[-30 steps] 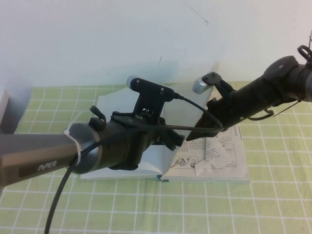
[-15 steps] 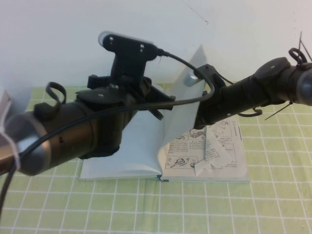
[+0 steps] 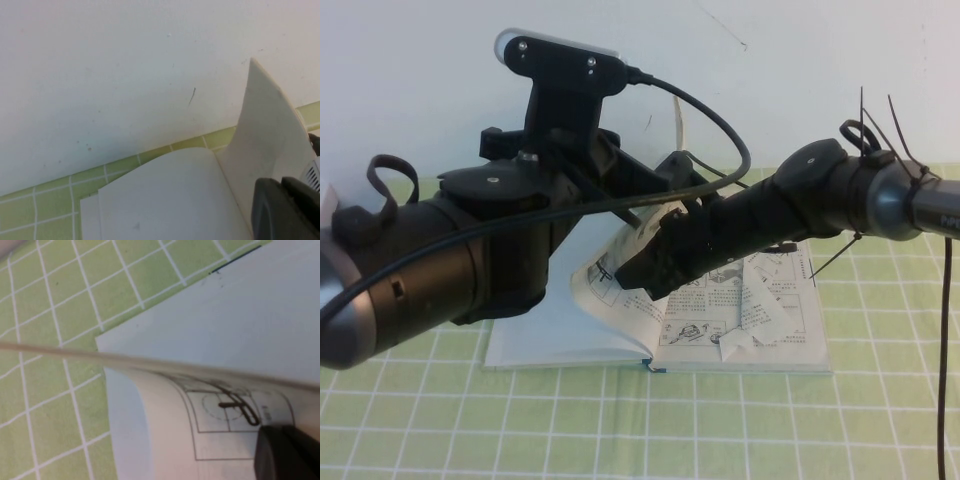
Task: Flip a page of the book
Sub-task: Open the closed book
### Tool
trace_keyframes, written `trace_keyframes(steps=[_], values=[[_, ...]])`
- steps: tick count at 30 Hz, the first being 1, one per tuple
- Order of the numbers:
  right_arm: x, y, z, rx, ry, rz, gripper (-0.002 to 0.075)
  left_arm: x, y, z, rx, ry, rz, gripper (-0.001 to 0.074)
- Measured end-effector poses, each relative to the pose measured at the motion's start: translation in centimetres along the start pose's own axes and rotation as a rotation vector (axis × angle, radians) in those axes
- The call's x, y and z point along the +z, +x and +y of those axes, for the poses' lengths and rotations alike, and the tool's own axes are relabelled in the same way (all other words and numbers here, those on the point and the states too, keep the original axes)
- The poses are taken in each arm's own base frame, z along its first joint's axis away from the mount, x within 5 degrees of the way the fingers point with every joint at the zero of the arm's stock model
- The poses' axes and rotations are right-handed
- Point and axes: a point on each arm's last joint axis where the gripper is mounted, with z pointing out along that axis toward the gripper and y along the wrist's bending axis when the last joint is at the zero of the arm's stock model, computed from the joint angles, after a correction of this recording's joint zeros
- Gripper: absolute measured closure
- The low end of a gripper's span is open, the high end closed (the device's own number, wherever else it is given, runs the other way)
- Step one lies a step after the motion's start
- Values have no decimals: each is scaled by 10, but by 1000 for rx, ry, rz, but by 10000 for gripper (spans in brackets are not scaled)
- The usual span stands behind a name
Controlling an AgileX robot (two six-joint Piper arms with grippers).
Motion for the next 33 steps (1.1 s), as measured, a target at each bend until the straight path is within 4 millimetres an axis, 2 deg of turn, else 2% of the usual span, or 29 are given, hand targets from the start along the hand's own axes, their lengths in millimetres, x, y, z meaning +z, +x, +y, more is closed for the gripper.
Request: trace_keyframes(steps=[8,13,16,20,24,26,29,31,33], values=[[0,0,2,-8,-22,5,728,0,0,0,27,0,0,738],[-2,-6,2,-46,-29,8,713,0,0,1,40,-12,1,738],[-6,-14,4,-79,-47,5,636,0,0,3,42,-36,3,738],[-10,-25,4,-94,-43,-13,462,0,0,5,44,-51,4,738],[-11,-28,1,-83,-10,-21,408,0,0,5,45,-53,5,738],[-11,-28,0,-66,-2,-17,419,0,0,5,53,-53,5,738],[-17,-26,-5,-47,15,-3,496,0,0,5,68,-53,6,738],[-29,-25,-12,-50,41,21,573,0,0,5,73,-53,6,738],[-51,-26,-21,-36,80,45,658,0,0,5,73,-51,5,738]])
